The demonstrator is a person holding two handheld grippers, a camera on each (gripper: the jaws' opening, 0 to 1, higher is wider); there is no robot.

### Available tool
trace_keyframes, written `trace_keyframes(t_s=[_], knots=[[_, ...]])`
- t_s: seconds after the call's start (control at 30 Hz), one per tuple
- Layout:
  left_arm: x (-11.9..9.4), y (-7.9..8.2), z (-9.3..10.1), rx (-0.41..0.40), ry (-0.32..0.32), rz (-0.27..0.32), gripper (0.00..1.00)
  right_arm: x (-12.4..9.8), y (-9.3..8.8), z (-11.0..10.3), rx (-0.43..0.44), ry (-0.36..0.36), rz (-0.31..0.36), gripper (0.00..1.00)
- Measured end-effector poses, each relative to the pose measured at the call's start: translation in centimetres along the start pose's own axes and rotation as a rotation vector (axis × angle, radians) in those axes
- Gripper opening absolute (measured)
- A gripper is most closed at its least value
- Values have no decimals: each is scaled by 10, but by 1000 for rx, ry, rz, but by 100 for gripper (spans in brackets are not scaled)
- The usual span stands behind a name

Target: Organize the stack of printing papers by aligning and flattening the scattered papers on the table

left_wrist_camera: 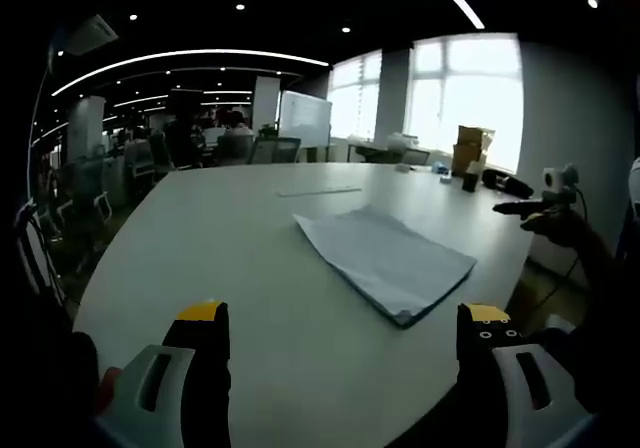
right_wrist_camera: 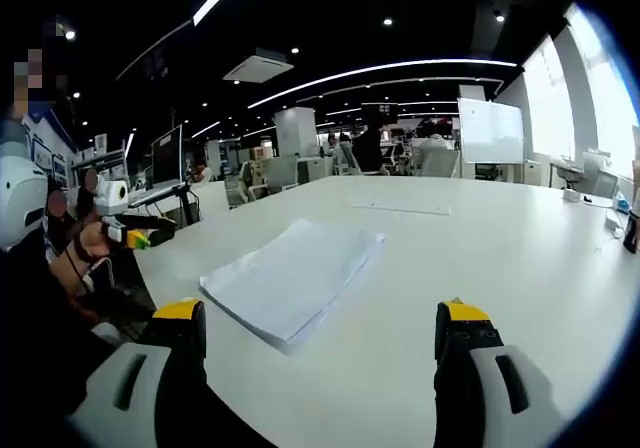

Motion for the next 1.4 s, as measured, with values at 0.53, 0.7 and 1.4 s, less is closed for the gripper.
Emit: trace_keyframes(t_s=[0.53, 0.7, 1.4], knots=[[0, -2, -1, 1, 3, -1, 97, 1, -2, 0, 3, 2, -1, 90], [2, -3, -2, -2, 6, -6, 97, 1, -4, -1, 5, 4, -8, 90], [3, -4, -2, -5, 8, -11, 97, 0, -6, 2, 7, -4, -11, 90]])
Point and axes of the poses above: the point that each gripper's makers call its tool centre point, and the gripper's own axes: x roughly forward along the fingers, z roughly to its right, y roughly out of its top, the point moved 5 cm from there along -x, roughly backward along the fingers, and after that the axes turned 2 degrees about z, right-handed, at the moved point
